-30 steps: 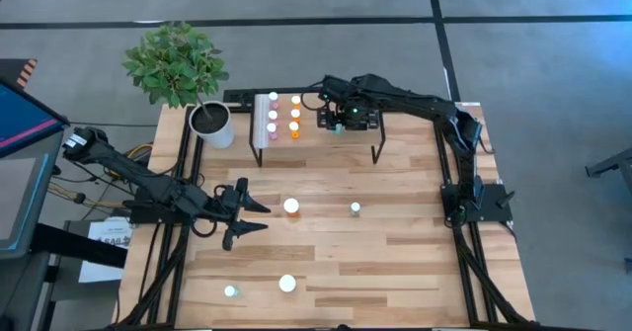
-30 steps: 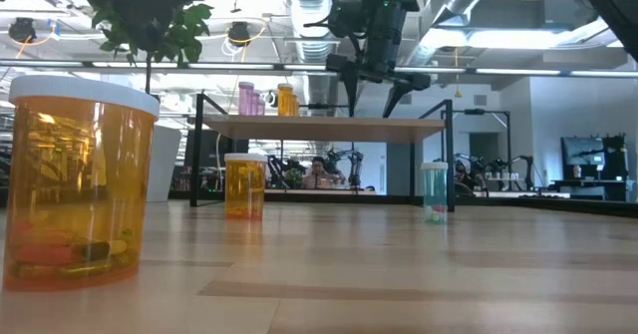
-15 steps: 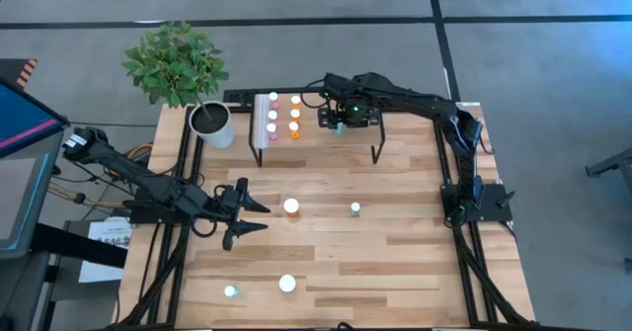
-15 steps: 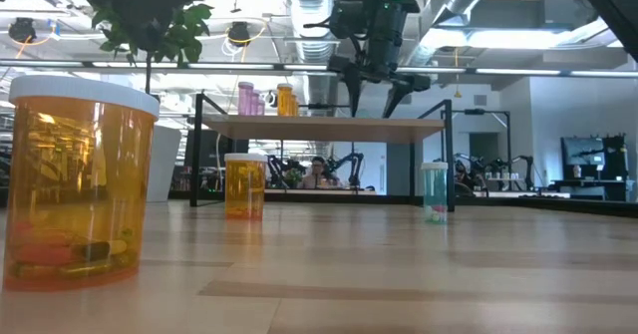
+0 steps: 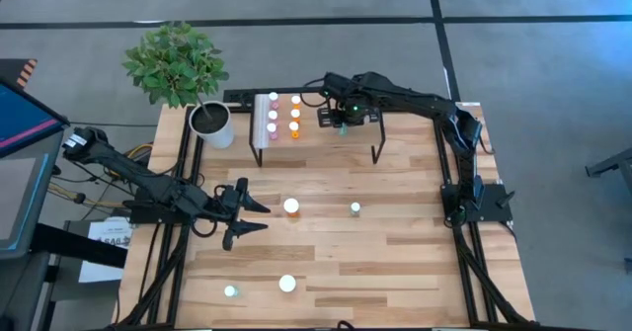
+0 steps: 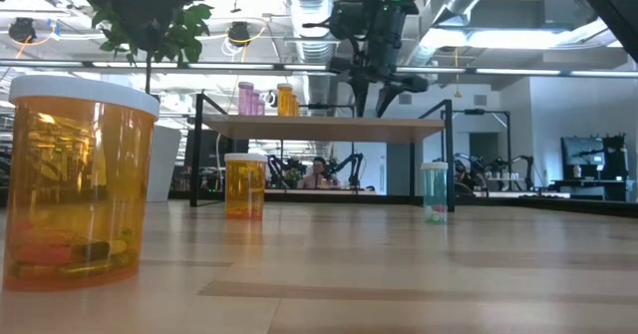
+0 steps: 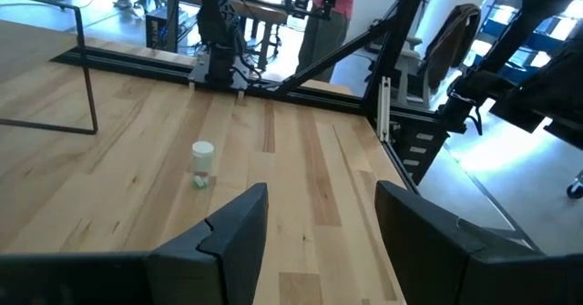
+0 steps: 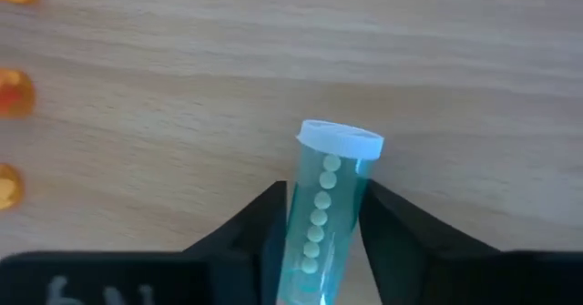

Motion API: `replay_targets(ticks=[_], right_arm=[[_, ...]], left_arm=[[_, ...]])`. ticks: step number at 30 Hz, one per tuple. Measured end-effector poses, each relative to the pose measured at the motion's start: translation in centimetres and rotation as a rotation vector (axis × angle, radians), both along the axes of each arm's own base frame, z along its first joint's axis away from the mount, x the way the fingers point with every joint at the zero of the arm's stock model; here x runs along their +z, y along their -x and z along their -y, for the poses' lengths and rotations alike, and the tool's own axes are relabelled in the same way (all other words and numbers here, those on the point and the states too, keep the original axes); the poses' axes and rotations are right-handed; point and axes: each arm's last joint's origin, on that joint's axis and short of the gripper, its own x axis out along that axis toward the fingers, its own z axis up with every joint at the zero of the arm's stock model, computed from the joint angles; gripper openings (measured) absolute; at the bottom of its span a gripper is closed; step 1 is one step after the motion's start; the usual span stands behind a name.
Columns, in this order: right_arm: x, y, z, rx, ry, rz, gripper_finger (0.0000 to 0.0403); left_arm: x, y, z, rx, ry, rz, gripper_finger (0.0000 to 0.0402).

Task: Pick and place medicine bottles onto shelf by color
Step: Put the top right blue pill bottle on the shelf

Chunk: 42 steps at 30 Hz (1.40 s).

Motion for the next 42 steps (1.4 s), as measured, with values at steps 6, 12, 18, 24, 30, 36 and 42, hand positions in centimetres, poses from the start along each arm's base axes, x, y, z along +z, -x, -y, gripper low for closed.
replay_targets(ticks=[6, 12, 18, 24, 30, 36, 42], right_arm=[[0.3, -0.5, 0.0, 0.059, 0.062, 0.032, 0.0119], [1.5, -2.0, -1.1, 0.183, 0.294, 0.054, 0.0115], [2.8, -3.3, -2.5, 0.26, 0.495, 0.072, 0.0118], [3.0, -3.6, -2.6, 0.277, 0.561, 0.059, 0.0118], [3.1, -3.5, -3.1, 0.307, 0.617, 0.102, 0.0118], [2.4, -1.4, -4.5, 0.329, 0.689, 0.195, 0.0118], [1.2, 0.4, -5.6, 0.312, 0.832, 0.378, 0.0118]], left_arm=[[0.0, 0.0, 0.0, 0.0, 0.0, 0.0, 0.0192], [-0.1, 0.0, 0.0, 0.0, -0.004, -0.008, 0.0192], [-0.1, 0.0, 0.0, -0.003, -0.012, -0.007, 0.0192], [-0.1, 0.2, 0.3, -0.022, -0.014, -0.011, 0.0192], [-0.1, 0.3, 0.5, -0.021, -0.009, -0.011, 0.0192], [-0.1, 0.3, 0.5, -0.005, -0.006, -0.004, 0.0192], [0.1, 0.2, 0.5, 0.012, 0.008, 0.011, 0.0192]])
